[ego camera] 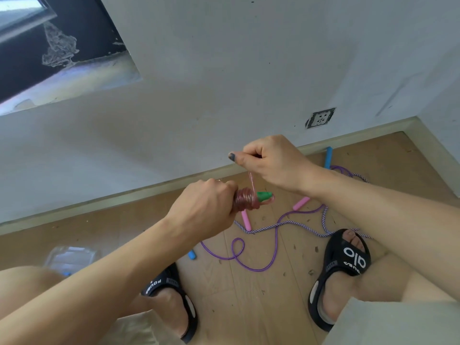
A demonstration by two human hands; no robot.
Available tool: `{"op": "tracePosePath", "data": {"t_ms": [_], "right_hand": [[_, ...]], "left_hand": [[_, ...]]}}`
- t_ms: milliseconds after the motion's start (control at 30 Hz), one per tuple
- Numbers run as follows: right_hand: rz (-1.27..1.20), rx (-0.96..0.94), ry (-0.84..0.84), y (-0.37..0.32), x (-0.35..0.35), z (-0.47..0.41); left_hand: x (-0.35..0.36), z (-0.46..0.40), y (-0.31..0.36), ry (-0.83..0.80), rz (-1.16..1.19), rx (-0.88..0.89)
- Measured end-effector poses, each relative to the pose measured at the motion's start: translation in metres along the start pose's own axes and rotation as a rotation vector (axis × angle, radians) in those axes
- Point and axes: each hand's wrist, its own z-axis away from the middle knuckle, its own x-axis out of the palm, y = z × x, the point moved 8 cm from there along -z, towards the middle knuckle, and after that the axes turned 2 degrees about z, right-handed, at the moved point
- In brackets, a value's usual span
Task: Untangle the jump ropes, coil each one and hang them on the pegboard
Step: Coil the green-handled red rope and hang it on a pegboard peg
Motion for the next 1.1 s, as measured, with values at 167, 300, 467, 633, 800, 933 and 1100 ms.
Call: {"op": "tracePosePath", "data": {"t_ms": [167,300,467,633,800,933,1100], "right_hand": [[-0.266,0.170,-0.069,0.020,0.028,0.006],[-0.362,0.288,-0.005,0.027,0.034,0.012],[-0.144,0.169,0.055,0.009,0.036,0.028],[0.234,-0.076,0.052,-0.016,0.038,0.040],[0.395,-0.224,0.010,-0.027,0.042,0.043],[0.389,-0.217,-0.039,-0.028,0.038,0.038],[0.228,-0.004,-0.148,-0.009,0.045,0.035]], "left_hand": [[-0.023,0.008,-0.005,0.232,0.290,0.065],[-0.034,0.006,-0.026,0.329,0.567,-0.111],[-0.004,-0.003,-0.071,0.184,0.674,-0.505],[0.024,-0.005,-0.073,-0.012,0.631,-0.562],[0.029,-0.004,-0.070,-0.070,0.554,-0.548],[0.028,-0.005,-0.064,-0.090,0.556,-0.522],[0.024,-0.004,-0.071,-0.033,0.961,-0.635]]}}
